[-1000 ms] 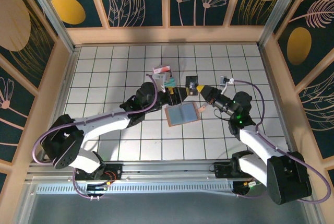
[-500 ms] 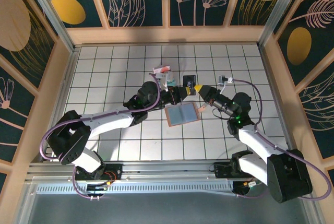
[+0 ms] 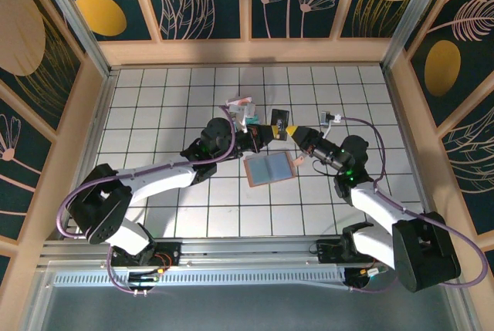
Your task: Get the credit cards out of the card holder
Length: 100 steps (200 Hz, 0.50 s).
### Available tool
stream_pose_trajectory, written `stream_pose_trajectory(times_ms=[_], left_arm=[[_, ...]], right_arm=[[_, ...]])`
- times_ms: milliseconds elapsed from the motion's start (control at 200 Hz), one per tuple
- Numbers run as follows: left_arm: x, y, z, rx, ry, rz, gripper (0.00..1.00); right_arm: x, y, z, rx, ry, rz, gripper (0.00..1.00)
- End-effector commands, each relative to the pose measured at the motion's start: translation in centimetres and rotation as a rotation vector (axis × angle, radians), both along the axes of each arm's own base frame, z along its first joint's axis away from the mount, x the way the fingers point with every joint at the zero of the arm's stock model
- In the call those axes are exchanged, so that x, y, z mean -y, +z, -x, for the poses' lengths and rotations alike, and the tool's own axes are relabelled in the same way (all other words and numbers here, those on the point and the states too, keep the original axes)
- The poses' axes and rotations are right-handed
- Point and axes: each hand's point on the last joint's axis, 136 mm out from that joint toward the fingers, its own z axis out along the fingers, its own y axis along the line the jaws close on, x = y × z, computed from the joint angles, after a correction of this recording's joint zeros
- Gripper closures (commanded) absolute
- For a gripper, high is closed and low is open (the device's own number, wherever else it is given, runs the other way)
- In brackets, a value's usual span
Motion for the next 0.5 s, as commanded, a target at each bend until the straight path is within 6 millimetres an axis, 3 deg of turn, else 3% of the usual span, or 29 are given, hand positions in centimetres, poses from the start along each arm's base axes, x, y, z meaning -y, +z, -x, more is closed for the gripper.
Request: stream_pose_trajectory(times_ms=[0,85,120,135,180,290,495], left_arm=[[-0.9,2.5,-0.9,0.12,0.039,-0.055,1.0],[-1.9,2.6,-1.5,0.172,0.062,-0.153,1.0],[-2.4,1.7,-1.7,0.184,0.06,-0.212,1.0],[-2.5,2.7,-1.9,0.21,0.062,-0.218,1.0],[-3.1,2.8,-2.4,0.248,0.055,-0.281,1.0],[-4.9,1.8,-4.0,0.347,0.042,-0.494,1.0],[-7.7,-0.2,-8.3,0.445,-0.016,-0.7,1.0]], right_arm=[[-0.8,0.8,0.7,0.043,0.036,0.035,0.91],[-0.4,-0.1,0.2,0.021,-0.011,0.118,0.82],[-0.1,-0.5,0.0,0.012,-0.038,0.16,0.78],[0.1,-0.7,-0.1,0.007,-0.049,0.178,0.77],[0.5,-1.1,-0.3,-0.001,-0.082,0.232,0.71],[1.9,-1.6,-0.4,-0.015,-0.151,0.338,0.59],[3.7,-2.2,-0.6,-0.053,-0.239,0.433,0.5]])
